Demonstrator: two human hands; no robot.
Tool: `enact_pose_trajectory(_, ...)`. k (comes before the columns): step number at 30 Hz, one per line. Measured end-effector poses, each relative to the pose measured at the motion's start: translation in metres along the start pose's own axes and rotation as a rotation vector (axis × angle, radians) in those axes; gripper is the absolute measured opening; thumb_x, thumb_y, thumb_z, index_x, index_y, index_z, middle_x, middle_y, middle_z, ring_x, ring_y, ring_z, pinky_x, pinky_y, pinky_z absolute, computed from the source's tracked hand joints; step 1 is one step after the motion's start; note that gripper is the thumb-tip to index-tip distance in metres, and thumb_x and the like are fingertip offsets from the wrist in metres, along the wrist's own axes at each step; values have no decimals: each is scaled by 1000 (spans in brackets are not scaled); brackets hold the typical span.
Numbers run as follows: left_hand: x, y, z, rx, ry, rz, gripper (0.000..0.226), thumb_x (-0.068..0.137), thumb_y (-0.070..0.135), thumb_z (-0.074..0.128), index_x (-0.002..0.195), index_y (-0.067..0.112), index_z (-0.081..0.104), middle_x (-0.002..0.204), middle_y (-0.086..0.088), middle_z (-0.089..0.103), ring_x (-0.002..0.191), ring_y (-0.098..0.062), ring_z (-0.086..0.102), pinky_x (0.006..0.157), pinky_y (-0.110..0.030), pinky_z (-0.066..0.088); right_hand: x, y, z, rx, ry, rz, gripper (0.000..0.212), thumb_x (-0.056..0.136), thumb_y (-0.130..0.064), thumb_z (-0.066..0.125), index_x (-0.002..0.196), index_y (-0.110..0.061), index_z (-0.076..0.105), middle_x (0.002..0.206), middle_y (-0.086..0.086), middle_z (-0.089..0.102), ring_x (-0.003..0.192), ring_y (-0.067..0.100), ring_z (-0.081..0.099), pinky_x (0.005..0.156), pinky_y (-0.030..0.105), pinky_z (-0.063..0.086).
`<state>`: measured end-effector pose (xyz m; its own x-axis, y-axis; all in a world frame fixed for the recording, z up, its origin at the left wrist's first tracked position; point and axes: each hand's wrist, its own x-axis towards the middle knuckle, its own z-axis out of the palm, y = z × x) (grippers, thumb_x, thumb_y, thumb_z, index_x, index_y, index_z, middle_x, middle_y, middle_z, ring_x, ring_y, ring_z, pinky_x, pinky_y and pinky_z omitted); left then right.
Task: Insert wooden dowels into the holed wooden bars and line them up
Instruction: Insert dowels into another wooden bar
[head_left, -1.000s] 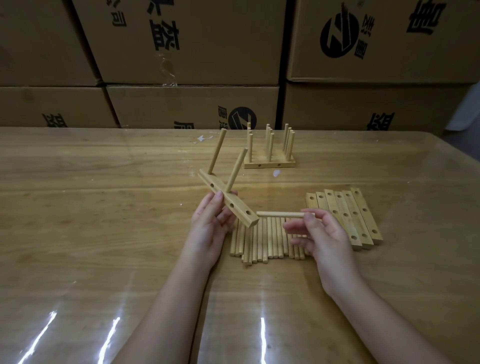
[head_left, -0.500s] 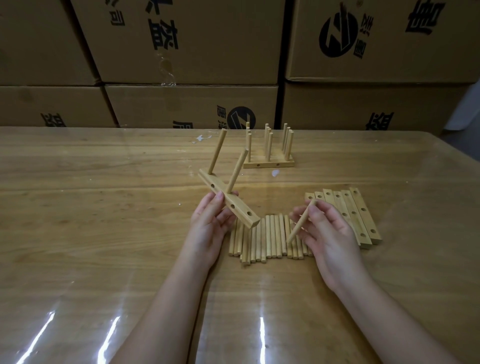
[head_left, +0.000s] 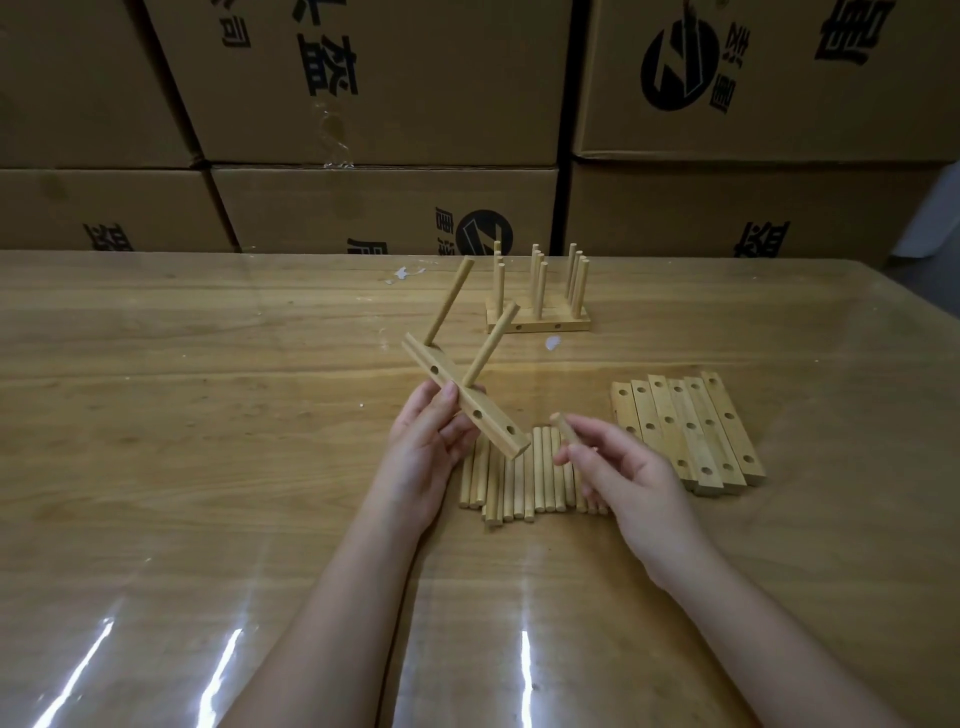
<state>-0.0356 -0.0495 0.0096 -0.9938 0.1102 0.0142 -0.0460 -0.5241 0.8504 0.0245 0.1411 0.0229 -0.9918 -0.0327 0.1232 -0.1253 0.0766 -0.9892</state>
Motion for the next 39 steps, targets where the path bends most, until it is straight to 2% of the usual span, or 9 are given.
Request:
enact_pose_trajectory(5,-1,0,3,-76,-37,3,29,80,19,60,109,15,59,95,-3,72,80,-14,67,69,-27,57,-4,4,5,-193,-52,-116,16,86,-17,61,95,-29,66,77,-8,68,60,2,57,53,17,45)
enact_pose_trajectory(10,-2,0,6,-111,-70,-21,33,77,15,61,110,14,59,96,-7,69,84,-17,70,60,-30,58,-2,8,1,-329,60,-197,17,86,-23,61,99,-32,66,78,-14,65,73,2,61,62,17,49)
enact_pose_trajectory(14,-2,-1,6,-96,-82,-32,35,77,13,61,112,13,57,98,-9,69,87,-20,71,61,-29,58,-1,8,1,-491,59,-264,21,87,-17,60,105,-26,66,94,-16,63,88,2,59,77,35,51)
enact_pose_trajectory(17,-2,-1,5,-99,-91,-30,31,77,11,62,108,14,60,96,-8,70,85,-21,72,58,-28,59,-2,8,2,-644,85,-350,19,85,-18,64,101,-27,68,90,-17,62,89,6,57,86,40,41)
enact_pose_trajectory(22,-2,-3,4,-92,-119,-23,27,78,11,63,104,16,66,93,-7,71,85,-19,71,58,-29,59,2,9,-3,-698,164,-354,19,82,-19,68,98,-29,71,84,-11,57,85,11,53,83,34,32)
enact_pose_trajectory(26,-2,-4,5,-72,-128,-12,26,77,9,62,102,15,65,87,-3,73,81,-17,72,55,-28,58,3,10,-4,-744,172,-363,18,81,-18,69,96,-28,73,82,-10,54,85,13,51,81,35,32)
enact_pose_trajectory(31,-2,-4,7,-32,-91,-32,43,74,11,66,116,10,56,95,-6,72,81,-18,71,54,-27,58,1,6,-5,-923,208,-489,20,76,-15,74,92,-27,74,80,-4,57,78,20,53,69,36,36)
enact_pose_trajectory(36,-1,-5,6,34,-92,-36,58,74,14,67,129,6,51,104,-9,69,84,-19,67,59,-30,58,-2,3,-4,-1047,230,-617,23,71,-11,79,89,-26,75,79,-1,58,75,23,53,69,35,32)
enact_pose_trajectory(39,-1,-6,6,47,-95,-37,61,73,15,68,131,7,51,102,-7,70,80,-16,67,57,-28,59,-3,2,-4,-1098,226,-657,24,70,-11,80,89,-25,75,79,0,58,75,23,53,71,34,31)
